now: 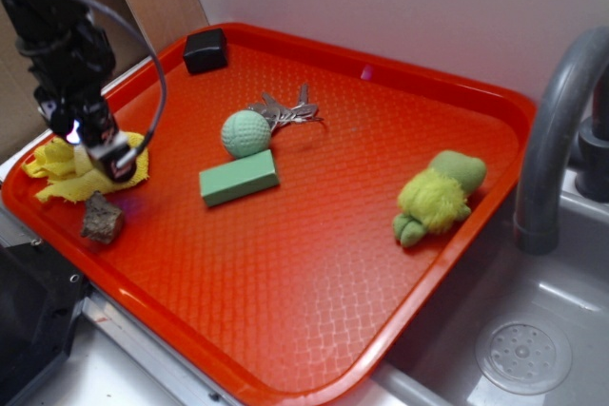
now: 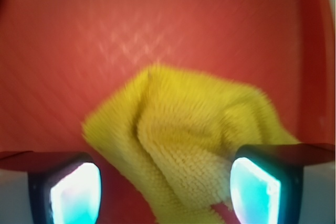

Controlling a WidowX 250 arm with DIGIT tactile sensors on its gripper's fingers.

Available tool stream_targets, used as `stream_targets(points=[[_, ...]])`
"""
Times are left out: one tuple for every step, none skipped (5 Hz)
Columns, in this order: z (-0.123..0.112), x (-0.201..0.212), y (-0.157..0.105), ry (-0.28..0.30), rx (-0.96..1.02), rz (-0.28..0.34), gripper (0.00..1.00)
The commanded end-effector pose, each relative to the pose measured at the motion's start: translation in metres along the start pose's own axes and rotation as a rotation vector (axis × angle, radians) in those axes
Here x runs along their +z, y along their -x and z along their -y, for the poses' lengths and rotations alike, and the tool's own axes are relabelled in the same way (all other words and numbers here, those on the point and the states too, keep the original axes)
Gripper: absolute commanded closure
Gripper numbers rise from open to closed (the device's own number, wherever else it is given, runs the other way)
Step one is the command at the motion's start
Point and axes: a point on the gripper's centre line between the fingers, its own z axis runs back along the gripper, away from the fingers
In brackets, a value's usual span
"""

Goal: Grab the yellow cloth.

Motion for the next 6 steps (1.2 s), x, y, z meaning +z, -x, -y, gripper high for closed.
stream_targets(points=[[-0.026,-0.018,0.003,-0.150,-0.116,-0.134,1.00],[-0.031,-0.021,0.002,-0.156,-0.111,-0.124,1.00],[-0.031,-0.015,0.002,-0.158,-0.094,-0.106,1.00],[-0.016,0.039,-0.005,-0.091,-0.022,0.043,1.00],[0.021,0.098,-0.017,-0.045,0.012,0.227,1.00],[0.053,0.156,-0.025,-0.010,-0.004,0.328,1.00]])
